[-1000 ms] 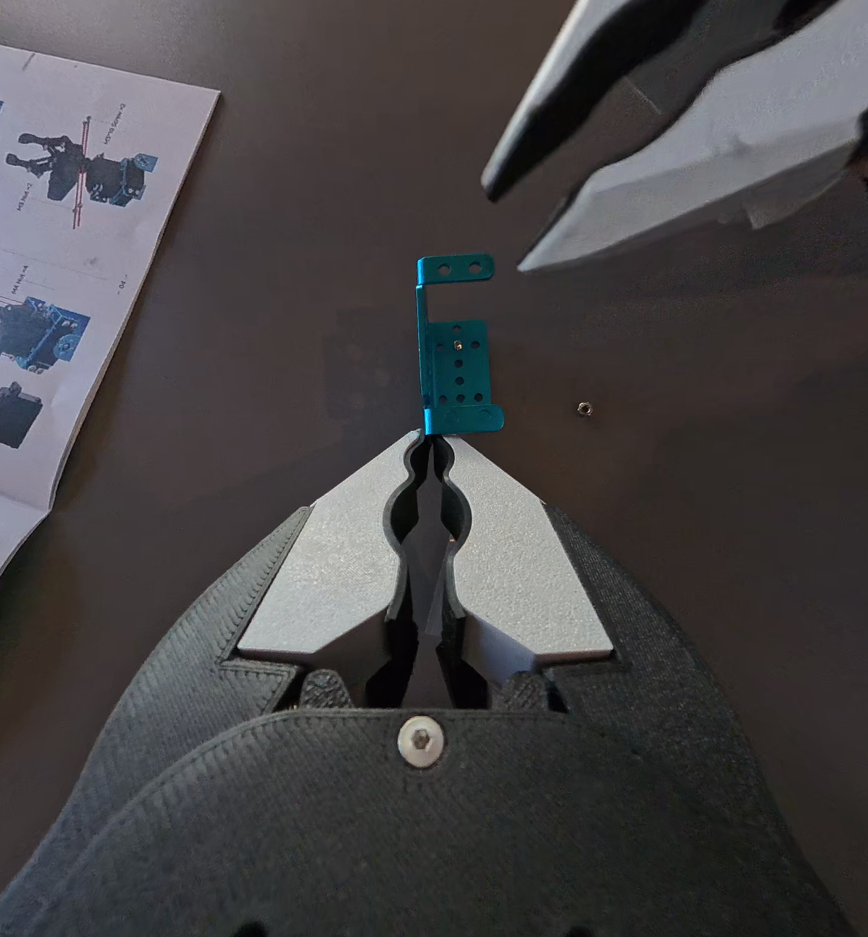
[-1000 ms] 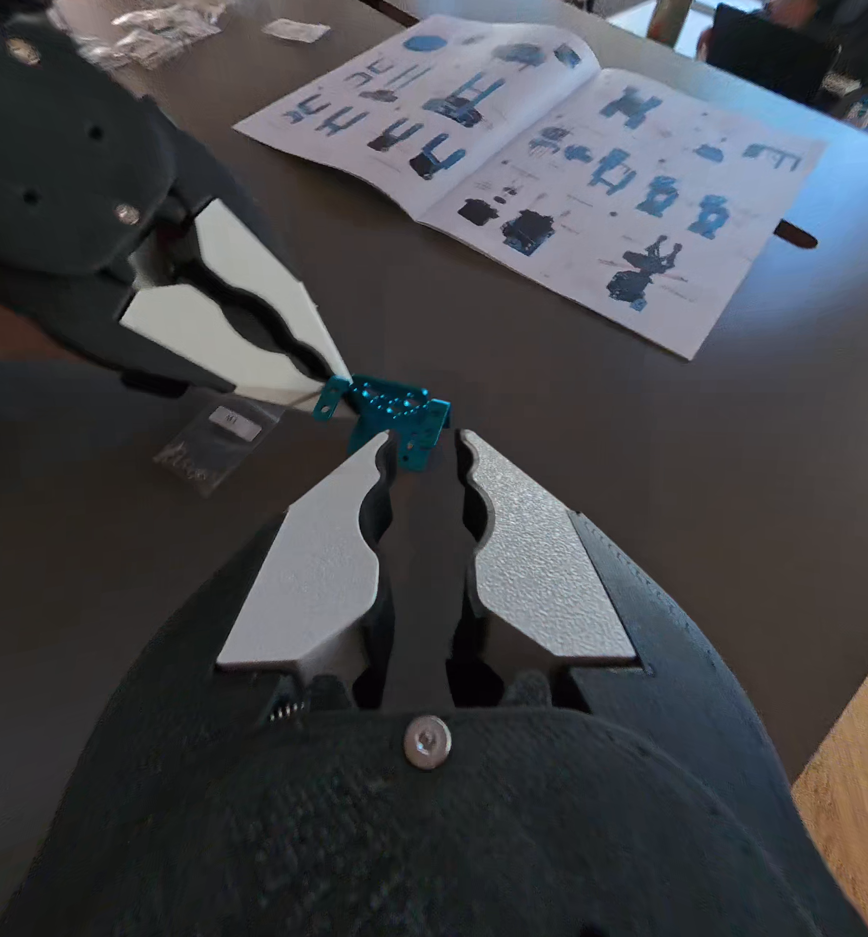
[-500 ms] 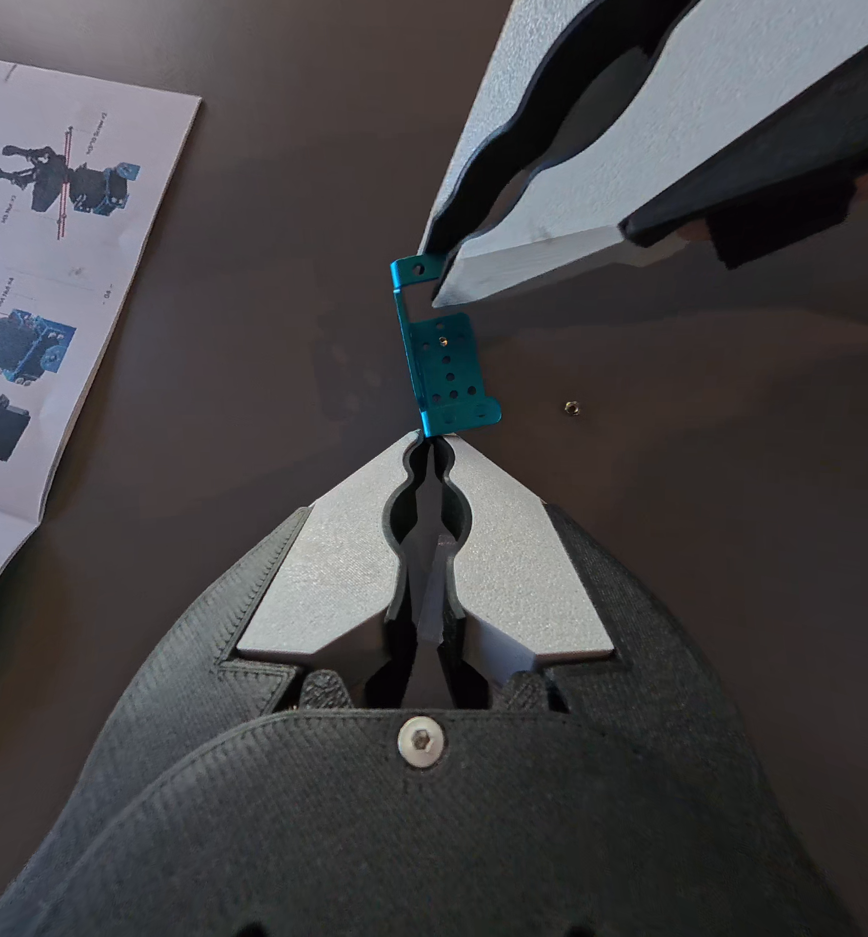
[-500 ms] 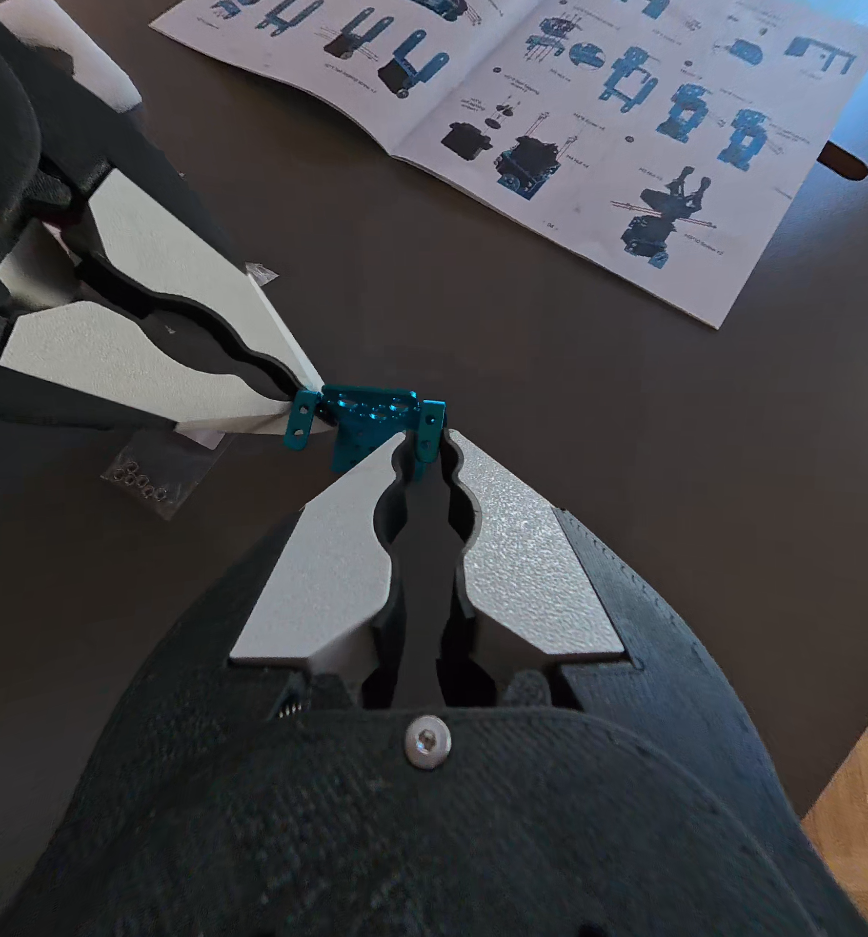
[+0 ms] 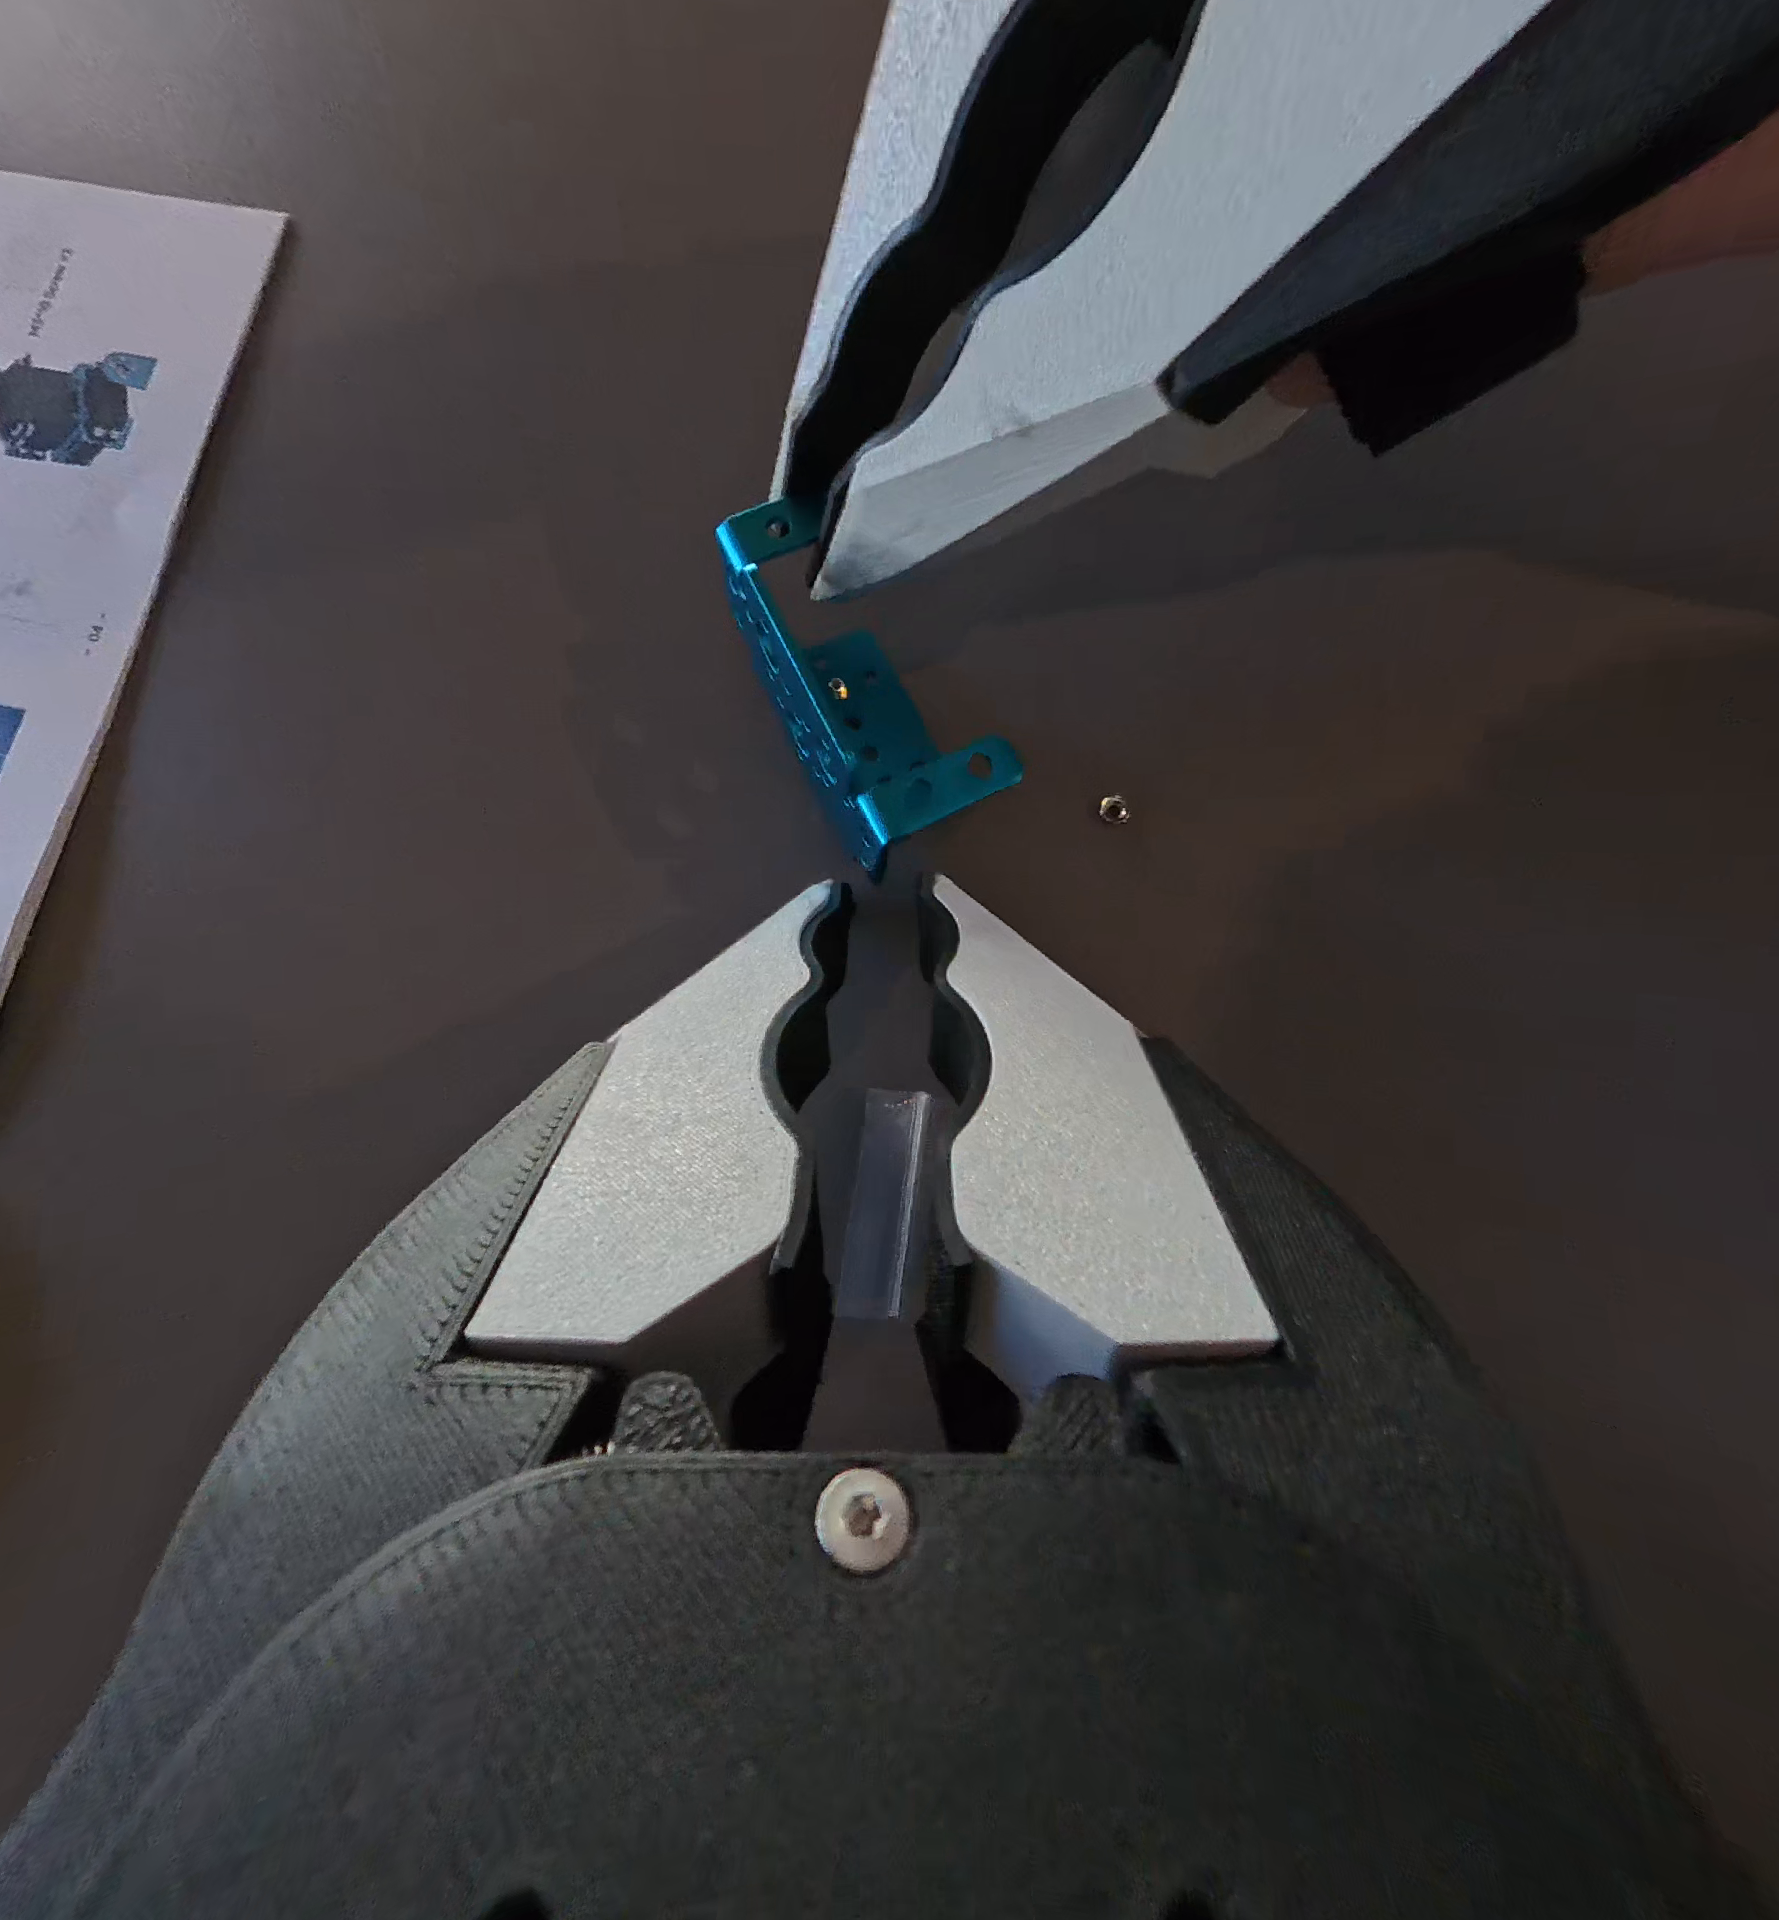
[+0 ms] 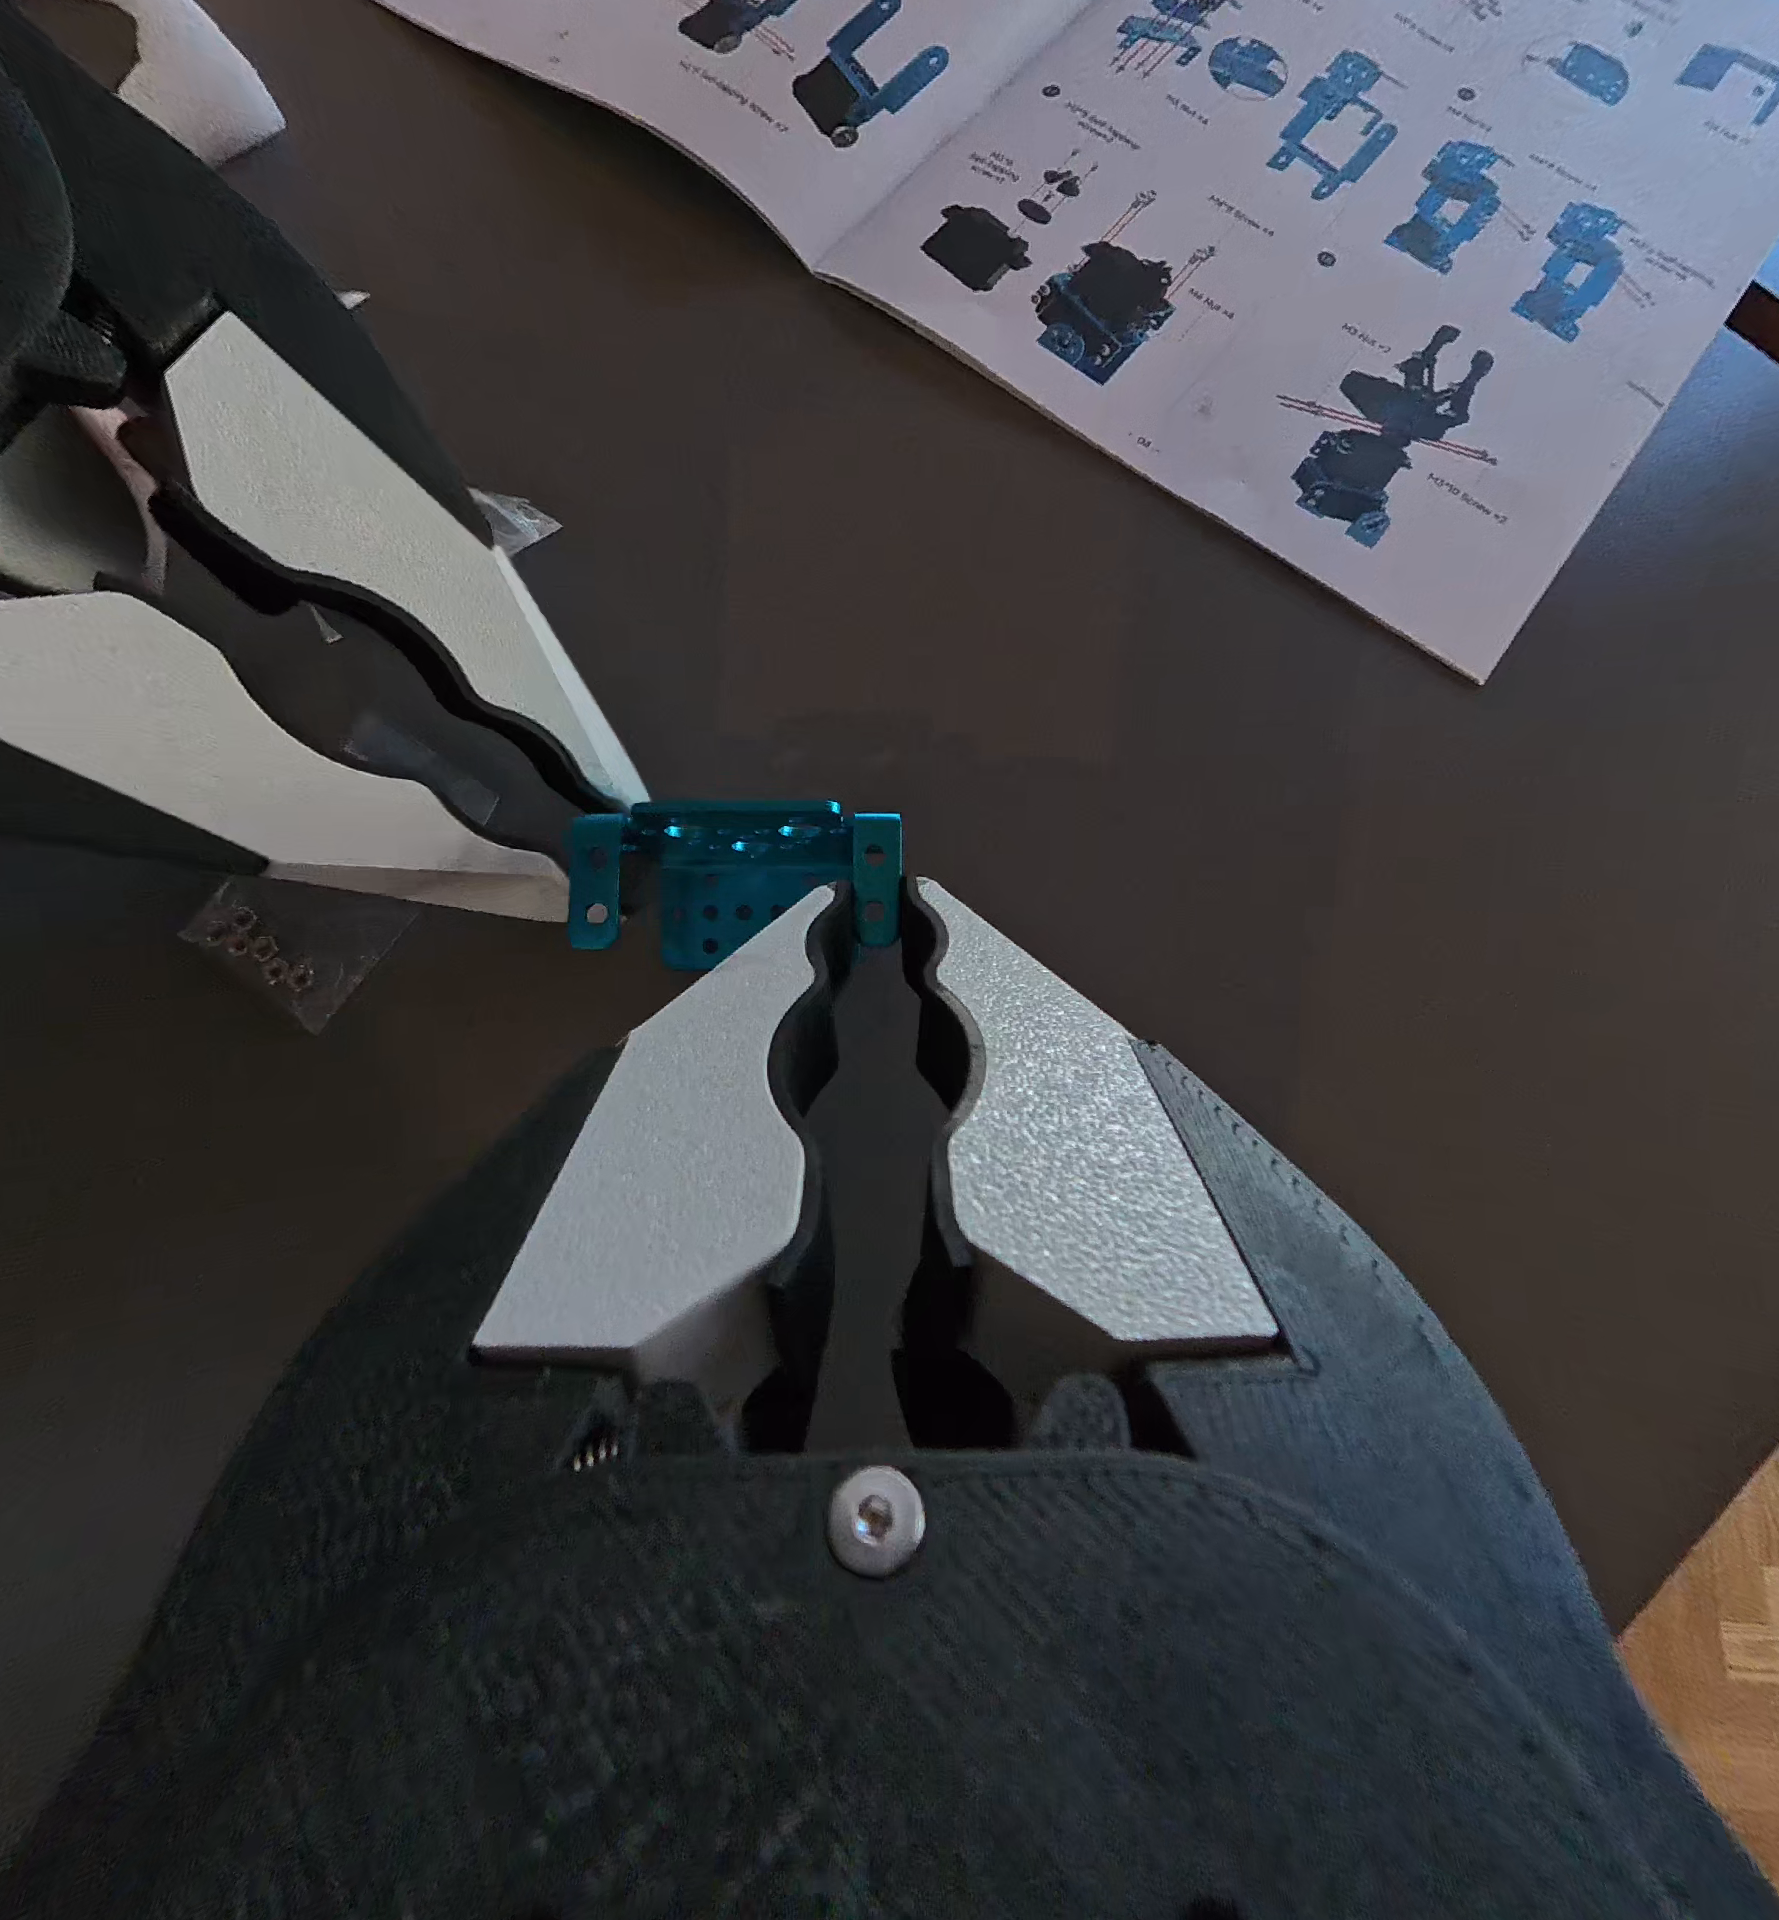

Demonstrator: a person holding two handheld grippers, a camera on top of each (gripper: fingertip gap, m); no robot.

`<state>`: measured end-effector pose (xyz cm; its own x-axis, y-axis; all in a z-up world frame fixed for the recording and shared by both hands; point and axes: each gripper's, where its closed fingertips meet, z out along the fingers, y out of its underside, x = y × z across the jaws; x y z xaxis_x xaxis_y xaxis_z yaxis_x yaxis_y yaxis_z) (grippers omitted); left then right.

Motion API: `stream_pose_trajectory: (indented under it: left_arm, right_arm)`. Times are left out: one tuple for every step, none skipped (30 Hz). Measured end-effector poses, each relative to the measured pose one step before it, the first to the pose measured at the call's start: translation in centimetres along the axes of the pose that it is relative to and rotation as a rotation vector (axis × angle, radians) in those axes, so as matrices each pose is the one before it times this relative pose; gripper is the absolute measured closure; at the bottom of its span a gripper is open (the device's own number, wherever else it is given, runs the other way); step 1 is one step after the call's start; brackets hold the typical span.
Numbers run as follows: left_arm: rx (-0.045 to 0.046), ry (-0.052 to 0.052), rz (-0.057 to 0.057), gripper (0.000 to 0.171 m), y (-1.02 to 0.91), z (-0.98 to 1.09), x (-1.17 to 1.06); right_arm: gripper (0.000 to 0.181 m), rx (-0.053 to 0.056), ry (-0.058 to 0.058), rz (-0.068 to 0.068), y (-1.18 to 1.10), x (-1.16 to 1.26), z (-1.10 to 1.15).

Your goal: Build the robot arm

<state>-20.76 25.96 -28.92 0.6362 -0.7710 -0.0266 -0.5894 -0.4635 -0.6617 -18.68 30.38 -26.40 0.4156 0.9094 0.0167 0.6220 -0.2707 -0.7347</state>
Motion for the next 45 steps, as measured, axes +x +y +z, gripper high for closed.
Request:
stream_pose_trajectory:
  left_arm:
    - [0.00449, 0.0208, 0.0081, 0.158, -0.005, -0.139, 0.182]
    - [0.00861, 0.0086, 0.0048, 0.156, -0.041, -0.235, -0.093]
    - [0.01557, 0.0096, 0.0015, 0.15, -0.135, -0.288, -0.159]
    - [0.02277, 0.0257, -0.0005, 0.141, -0.284, -0.303, 0.029]
    - [0.03309, 0.0302, 0.0053, 0.136, -0.443, -0.354, 0.1]
    - [0.04389, 0.0302, 0.0214, 0.126, -0.602, -0.339, 0.141]
    - [0.04546, 0.0199, 0.0312, 0.112, -0.644, -0.274, 0.019]
    - [0.03283, 0.0194, 0.029, 0.104, -0.45, -0.166, -0.023]
    - [0.0144, 0.0331, 0.0256, 0.099, -0.201, -0.074, 0.077]
    - [0.00338, 0.0276, 0.021, 0.099, -0.07, -0.02, -0.105]
    - [0.01105, 0.0245, 0.0198, 0.098, -0.192, 0.001, -0.218]
    - [0.01818, 0.0254, 0.0191, 0.098, -0.295, 0.019, -0.223]
    - [0.01641, 0.0231, 0.018, 0.1, -0.295, 0.044, -0.309]
    - [0.01304, 0.0251, 0.0152, 0.101, -0.234, 0.093, -0.303]
    - [0.00284, 0.0237, 0.0077, 0.1, -0.101, 0.131, -0.331]
    - [-0.01043, 0.0264, -0.0023, 0.099, 0.063, 0.173, -0.249]
    - [-0.01867, 0.0345, -0.0129, 0.102, 0.152, 0.159, -0.009]
    - [-0.02686, 0.0231, -0.026, 0.106, 0.232, 0.11, -0.053]
    - [-0.02492, 0.027, -0.0416, 0.109, 0.126, -0.017, 0.112]
    - [-0.00598, 0.0167, -0.0642, 0.117, -0.115, -0.118, -0.046]
    - [-0.00148, -0.0075, -0.0719, 0.13, -0.082, -0.205, -0.425]
    - [0.00531, 0.0027, -0.043, 0.136, -0.187, -0.246, -0.094]
    - [0.00917, -0.0199, -0.0379, 0.145, -0.189, -0.259, -0.178]
    - [0.00761, -0.0277, -0.0498, 0.15, -0.241, -0.219, -0.178]
    - [0.00927, 0.0083, -0.0604, 0.152, -0.368, -0.12, 0.468]
    - [0.00342, 0.0099, -0.0689, 0.16, -0.269, -0.012, 0.502]
    - [-0.00177, -0.0171, -0.0606, 0.164, -0.196, -0.013, 0.02]
    - [-0.00077, -0.0181, -0.0515, 0.159, -0.124, 0.025, 0.042]
    - [0.00884, -0.004, -0.0437, 0.157, -0.145, 0.065, 0.292]
    - [0.01452, -0.0063, -0.0341, 0.158, -0.191, 0.046, 0.162]
    - [0.00241, -0.0229, -0.025, 0.157, -0.019, 0.027, -0.156]
    - [-0.01489, -0.0345, -0.0088, 0.154, 0.243, 0.059, -0.356]
    - [-0.01992, -0.0377, 0.0028, 0.152, 0.342, 0.064, -0.421]
    - [-0.01273, -0.026, 0.0026, 0.151, 0.281, 0.082, -0.266]
    - [-0.00688, -0.0053, -0.0012, 0.152, 0.209, 0.13, 0.01]
    - [-0.00891, 0.0096, -0.0063, 0.152, 0.239, 0.186, 0.21]
    - [-0.01441, 0.0142, -0.0108, 0.152, 0.295, 0.226, 0.27]
    - [-0.01128, 0.0063, -0.0104, 0.152, 0.202, 0.242, 0.107]
    - [-0.00823, -0.0135, -0.0057, 0.152, 0.123, 0.189, -0.201]
    - [-0.01131, -0.0194, 0.0046, 0.155, 0.142, 0.178, -0.236]
    - [-0.00826, -0.0095, 0.0114, 0.159, 0.065, 0.115, -0.007]
    - [-0.00209, -0.0107, 0.0074, 0.16, -0.045, 0.034, 0.028]
    - [-0.00219, -0.0152, 0.0102, 0.161, -0.047, 0.001, -0.011]
    - [-0.00317, -0.0179, 0.01, 0.162, -0.012, -0.022, -0.084]
    - [-0.00447, -0.0186, 0.0055, 0.163, 0.042, -0.029, -0.123]
  right_arm:
    - [0.172, -0.0019, -0.0038, -0.0046, -0.023, -0.004, 0.026]
    - [0.172, -0.0005, -0.0039, -0.0053, -0.044, -0.019, 0.022]
    - [0.172, -0.0009, -0.0028, -0.0064, -0.019, -0.011, 0.013]
    - [0.172, -0.0005, -0.0022, -0.0066, -0.029, -0.013, 0.02]
    - [0.172, -0.0016, -0.0017, -0.0064, -0.019, -0.016, 0.002]
    - [0.172, -0.0014, -0.0015, -0.0054, -0.009, -0.017, 0.004]
    - [0.172, 0.0002, -0.0023, -0.0043, -0.022, -0.014, 0.021]
    - [0.172, 0.0004, -0.0053, -0.0036, -0.02, -0.052, 0.032]
    - [0.172, 0.0001, -0.0067, -0.0041, -0.003, -0.064, 0.031]
    - [0.172, 0.0008, -0.0049, -0.0048, -0.023, -0.042, 0.019]
    - [0.172, 0.0002, -0.0034, -0.0048, -0.002, -0.018, 0.015]
    - [0.172, -0.0017, -0.0009, -0.0021, 0.027, 0.021, 0.0]
    - [0.172, -0.0016, -0.0032, -0.0013, 0.034, 0.008, -0.007]
    - [0.172, -0.0014, -0.0033, -0.0024, 0.032, 0.014, -0.006]
    - [0.172, -0.0025, -0.0028, -0.0034, 0.033, 0.021, 0.0]
    - [0.172, -0.0039, -0.002, -0.0025, 0.033, 0.021, -0.004]
    - [0.172, -0.0025, -0.0012, -0.0023, 0.0, 0.024, 0.02]
    - [0.172, -0.0015, 0.0, -0.0021, -0.016, 0.016, 0.028]
    - [0.172, -0.0023, 0.0003, -0.0027, -0.015, 0.003, 0.017]
    - [0.172, -0.0019, 0.0013, -0.0035, -0.008, -0.005, 0.019]
    - [0.172, -0.0007, 0.0019, -0.0033, -0.019, 0.008, 0.007]
    - [0.172, -0.0006, 0.0016, -0.0019, -0.016, 0.013, 0.02]
    - [0.172, 0.0004, -0.0006, -0.0004, -0.034, -0.005, 0.018]
    - [0.172, -0.0001, -0.0008, 0.0004, -0.023, -0.005, 0.025]
    - [0.172, 0.0006, 0.0004, 0.0, -0.024, 0.008, 0.02]
    - [0.172, 0.0016, -0.0013, 0.0004, -0.039, -0.008, 0.03]
    - [0.172, 0.0005, -0.0012, 0.0005, -0.029, -0.021, 0.026]
    - [0.172, 0.0008, 0.0022, -0.0009, -0.014, 0.016, 0.007]
    - [0.172, 0.0014, 0.0018, -0.0011, -0.008, 0.014, 0.011]
    - [0.172, 0.0008, -0.0004, 0.0004, -0.01, -0.017, 0.003]
    - [0.172, -0.0005, 0.0006, 0.0002, 0.014, 0.007, 0.004]
    - [0.172, -0.0002, 0.0011, -0.0003, 0.012, 0.011, -0.011]
    - [0.172, -0.0002, 0.0007, 0.0003, 0.01, 0.008, 0.006]
    - [0.172, 0.0006, 0.001, 0.0, 0.002, -0.003, -0.008]
    - [0.172, 0.0001, 0.0015, 0.0009, 0.001, 0.001, 0.012]
    - [0.172, -0.0008, -0.001, -0.0004, 0.014, -0.024, 0.005]
    - [0.172, -0.0021, 0.0004, -0.001, 0.026, -0.012, 0.03]
    - [0.172, -0.0015, 0.0019, -0.0011, 0.025, 0.013, 0.027]
    - [0.172, -0.0021, -0.0003, -0.0002, 0.04, -0.024, 0.03]
    - [0.172, -0.0027, -0.0022, -0.0003, 0.041, -0.057, 0.046]
    - [0.172, -0.0012, 0.0016, -0.0022, 0.018, -0.011, 0.015]
    - [0.172, -0.0014, 0.0045, -0.0049, 0.025, 0.033, -0.006]
    - [0.172, -0.0017, 0.0039, -0.0049, 0.015, 0.024, -0.009]
    - [0.172, 0.0013, 0.0018, -0.0037, -0.028, -0.011, -0.001]
    - [0.172, 0.0031, -0.0004, -0.0018, -0.055, -0.038, -0.014]
